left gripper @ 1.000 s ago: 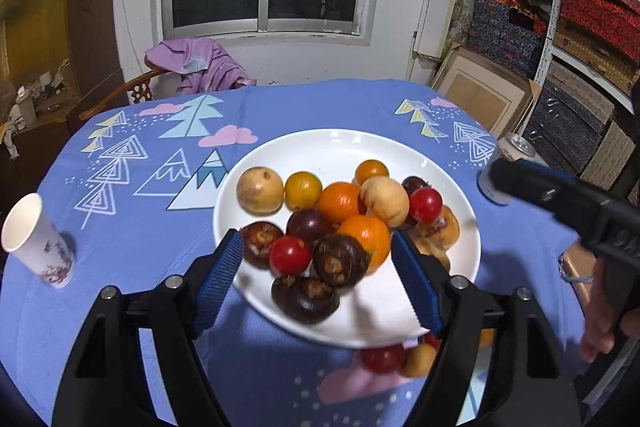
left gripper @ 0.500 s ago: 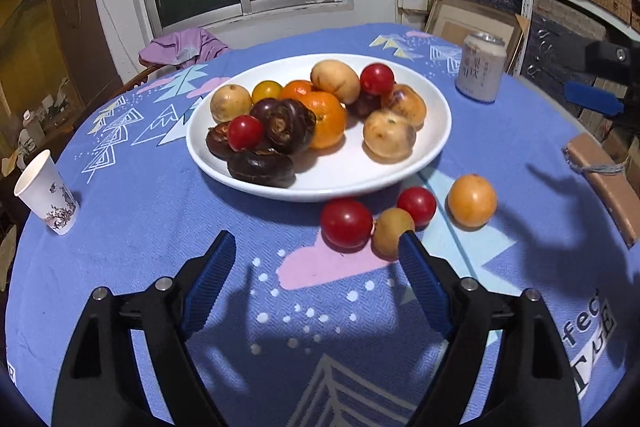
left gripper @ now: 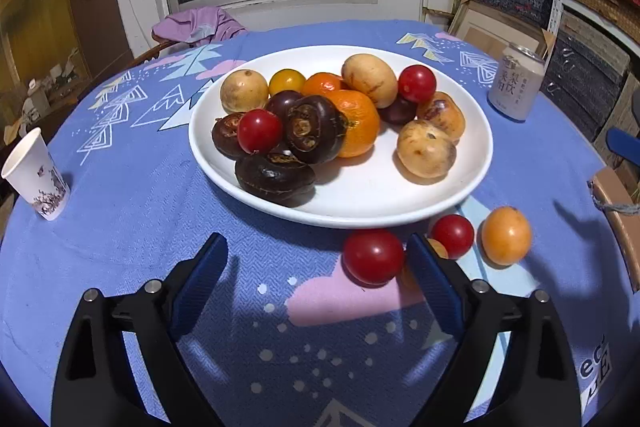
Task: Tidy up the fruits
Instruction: 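Withdraw both open tools from the plate toward the remaining fruits, then close left tool on a red fruit beside the plate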
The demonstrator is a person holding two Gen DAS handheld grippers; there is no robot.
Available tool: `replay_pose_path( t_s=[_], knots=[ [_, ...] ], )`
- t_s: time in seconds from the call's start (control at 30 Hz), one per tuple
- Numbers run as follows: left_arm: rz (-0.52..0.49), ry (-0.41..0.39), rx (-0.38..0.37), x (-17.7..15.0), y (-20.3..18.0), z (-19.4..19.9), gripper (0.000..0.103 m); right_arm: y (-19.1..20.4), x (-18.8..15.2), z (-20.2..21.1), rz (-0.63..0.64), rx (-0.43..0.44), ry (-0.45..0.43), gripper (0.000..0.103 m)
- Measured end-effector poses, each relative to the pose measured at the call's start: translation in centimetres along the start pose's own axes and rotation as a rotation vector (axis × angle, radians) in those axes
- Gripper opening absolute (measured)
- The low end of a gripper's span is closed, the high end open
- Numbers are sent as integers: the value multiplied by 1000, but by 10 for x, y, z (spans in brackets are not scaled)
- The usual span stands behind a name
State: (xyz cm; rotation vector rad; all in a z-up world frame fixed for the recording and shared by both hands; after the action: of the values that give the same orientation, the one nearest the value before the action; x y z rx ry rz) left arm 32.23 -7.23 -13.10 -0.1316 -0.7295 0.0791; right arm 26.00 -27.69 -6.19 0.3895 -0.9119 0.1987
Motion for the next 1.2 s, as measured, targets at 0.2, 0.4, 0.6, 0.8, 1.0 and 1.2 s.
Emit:
replay_pose_path(
  t_s=[0.2, 0.4, 0.6, 0.8, 1.0, 1.2],
  knots=[
    [-30, -3, 27, -4, 18, 11, 93, -1, -2, -1, -4, 2, 8, 88],
    [23, -12, 57, -14, 57, 29, 93, 1, -2, 0, -2, 6, 5, 88],
    [-10, -43, 46, -12, 48, 35, 93, 2, -4, -3, 6, -1, 11, 88],
    [-111, -58, 84, -11, 30, 23, 93, 4, -5, -4, 21, 0, 17, 88],
    [-111, -19, 26, -10, 19, 13, 71, 2, -8, -8, 17, -3, 33, 88],
    [-101, 24, -42, -12, 7, 3, 55, 8, -11, -12, 38, -1, 45, 88]
  ],
)
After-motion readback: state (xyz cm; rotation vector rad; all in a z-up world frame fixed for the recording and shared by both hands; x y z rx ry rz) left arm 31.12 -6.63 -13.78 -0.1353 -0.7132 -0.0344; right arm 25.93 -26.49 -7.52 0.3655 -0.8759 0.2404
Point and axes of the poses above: each gripper's, at about its wrist camera, not at the fingertips, and z roughly against the way its jaws point, y to its left, x to its top, the point moved 10 cm from there along -z, roughly the way its jaws point, and after that the axes turned 14 degrees about z, right-handed, at the moved point
